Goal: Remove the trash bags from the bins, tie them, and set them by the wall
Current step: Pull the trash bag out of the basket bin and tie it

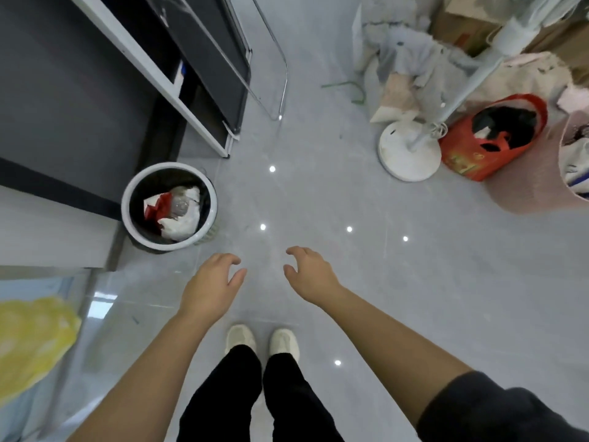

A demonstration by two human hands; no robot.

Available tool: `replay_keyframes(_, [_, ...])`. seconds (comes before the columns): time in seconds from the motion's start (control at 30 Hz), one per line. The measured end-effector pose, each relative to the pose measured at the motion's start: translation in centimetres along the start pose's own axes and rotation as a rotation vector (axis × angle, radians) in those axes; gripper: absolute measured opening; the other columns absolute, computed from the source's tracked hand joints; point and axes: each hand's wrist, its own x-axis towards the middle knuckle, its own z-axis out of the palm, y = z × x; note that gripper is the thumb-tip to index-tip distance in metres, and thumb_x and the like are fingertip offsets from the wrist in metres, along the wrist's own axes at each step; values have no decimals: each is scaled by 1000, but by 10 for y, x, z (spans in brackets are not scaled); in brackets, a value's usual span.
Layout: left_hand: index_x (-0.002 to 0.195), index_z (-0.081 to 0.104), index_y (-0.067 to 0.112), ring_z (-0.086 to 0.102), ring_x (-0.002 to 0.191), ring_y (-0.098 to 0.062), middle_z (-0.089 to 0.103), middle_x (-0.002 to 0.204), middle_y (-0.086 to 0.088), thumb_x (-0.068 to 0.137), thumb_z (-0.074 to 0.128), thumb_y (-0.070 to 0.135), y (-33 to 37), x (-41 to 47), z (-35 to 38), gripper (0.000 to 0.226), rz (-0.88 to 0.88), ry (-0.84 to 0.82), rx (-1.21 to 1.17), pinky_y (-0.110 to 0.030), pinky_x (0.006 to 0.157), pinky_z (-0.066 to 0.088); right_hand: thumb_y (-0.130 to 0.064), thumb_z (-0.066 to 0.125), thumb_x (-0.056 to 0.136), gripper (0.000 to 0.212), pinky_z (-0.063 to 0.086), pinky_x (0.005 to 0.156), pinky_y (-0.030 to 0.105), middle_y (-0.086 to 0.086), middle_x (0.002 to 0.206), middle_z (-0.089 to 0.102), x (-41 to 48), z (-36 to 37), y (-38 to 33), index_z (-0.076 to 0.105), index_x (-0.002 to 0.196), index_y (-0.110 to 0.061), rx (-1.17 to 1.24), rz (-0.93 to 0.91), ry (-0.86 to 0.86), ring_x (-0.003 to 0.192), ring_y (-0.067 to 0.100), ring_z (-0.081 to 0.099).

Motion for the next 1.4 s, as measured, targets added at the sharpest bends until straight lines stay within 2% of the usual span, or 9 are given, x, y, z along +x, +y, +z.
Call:
replay_keyframes(0.4, [117,60,13,54,107,-26,59,118,-6,92,52,27,-171,158,8,30,-161,164,10,-42,82,49,-31,42,97,47,38,104,41,8,142,45,205,106,-85,39,140,-15,-76,-74,-73,126,27,45])
replay_keyframes(0.53, [134,45,12,36,128,-30,43,138,-11,89,51,24,-228,215,18,48,-200,187,146,-49,98,40,-27,41,96,42,42,100,40,8,140,42,273,135,-105,45,134,-10,-26,-61,36,125,27,45])
replay_keyframes(0.67, [138,37,7,29,135,-33,34,146,-16,85,53,18,-278,269,19,57,-326,359,237,-52,106,32,-28,41,95,36,47,87,40,9,130,43,334,161,-115,48,125,-9,-38,-63,160,112,28,49])
replay_keyframes(0.8, [134,33,-1,37,125,-39,39,136,-22,82,57,13,-320,306,16,59,-441,466,263,-53,96,39,-28,41,95,34,47,80,40,11,123,45,383,174,-118,44,121,-7,-85,-89,251,103,31,54])
replay_keyframes(0.93, [119,43,-5,51,104,-45,47,120,-28,87,51,3,-351,328,8,35,-451,499,245,-51,79,45,-25,43,93,29,38,70,34,13,115,52,412,174,-116,49,112,-3,-106,-128,335,98,34,56])
replay_keyframes(1.03, [104,53,-8,56,89,-44,53,107,-28,92,51,10,-364,334,-3,22,-395,538,279,-44,66,41,-26,44,91,28,39,68,33,11,108,55,420,173,-116,52,106,-4,-130,-142,403,95,33,57])
replay_keyframes(1.13, [101,53,-6,57,87,-43,57,102,-27,92,53,14,-364,337,-12,23,-403,542,277,-40,65,41,-23,45,90,23,38,65,32,10,102,53,421,175,-118,55,98,-3,-125,-140,465,85,32,56])
replay_keyframes(1.23, [101,48,-3,54,77,-38,58,96,-26,92,47,9,-355,334,-21,16,-427,576,279,-40,59,40,-19,45,90,20,36,62,32,9,99,50,417,178,-122,56,93,-2,-108,-129,524,74,28,47])
replay_keyframes(1.4, [100,46,-1,47,65,-33,56,82,-23,95,44,13,-348,324,-36,15,-364,628,382,-35,50,32,-20,45,89,21,35,59,31,7,94,45,411,177,-121,57,92,-3,-106,-154,571,73,26,45])
